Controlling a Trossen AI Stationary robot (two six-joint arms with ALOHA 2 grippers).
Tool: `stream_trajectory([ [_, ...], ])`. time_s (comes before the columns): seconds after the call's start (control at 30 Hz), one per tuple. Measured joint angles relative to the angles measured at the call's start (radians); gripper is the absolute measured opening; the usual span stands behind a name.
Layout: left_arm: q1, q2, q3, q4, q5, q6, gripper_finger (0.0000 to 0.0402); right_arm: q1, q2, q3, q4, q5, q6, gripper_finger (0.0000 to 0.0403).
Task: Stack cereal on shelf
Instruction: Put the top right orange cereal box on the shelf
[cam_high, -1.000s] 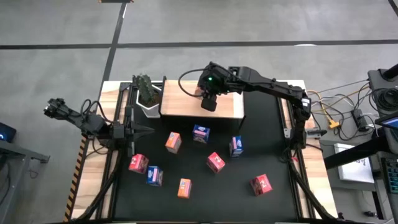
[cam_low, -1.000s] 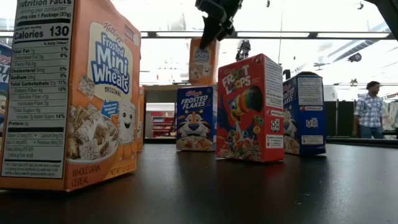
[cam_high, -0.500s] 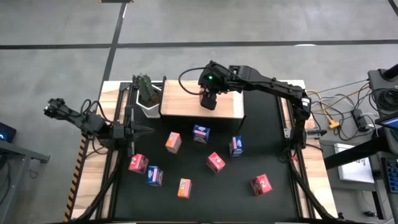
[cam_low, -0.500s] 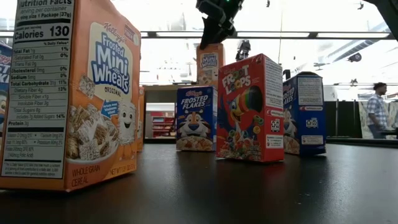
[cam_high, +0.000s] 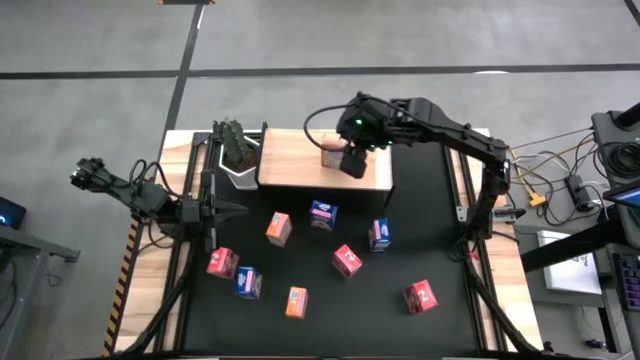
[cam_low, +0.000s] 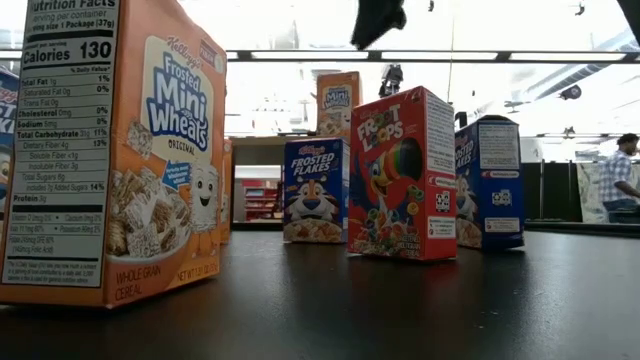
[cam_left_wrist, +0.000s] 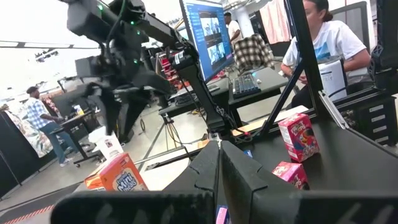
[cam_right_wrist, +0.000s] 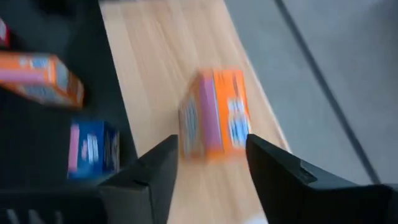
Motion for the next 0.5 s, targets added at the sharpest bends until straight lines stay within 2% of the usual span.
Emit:
stream_trajectory([
  [0.17,0.000,0.006,0.000,0.000,0.000,0.000,0.0000,0.000,0.000,-0.086,-0.130,0.098,0.055,0.0085],
  [0.3,0.000,0.006,0.000,0.000,0.000,0.000,0.0000,-0.001,0.001,-0.201,-0.068,0.105,0.036,0.0021],
  [0.5,0.000,0.006,0.000,0.000,-0.001,0.000,0.0000,-0.006,0.002,-0.317,0.138,0.142,-0.034,0.0012],
])
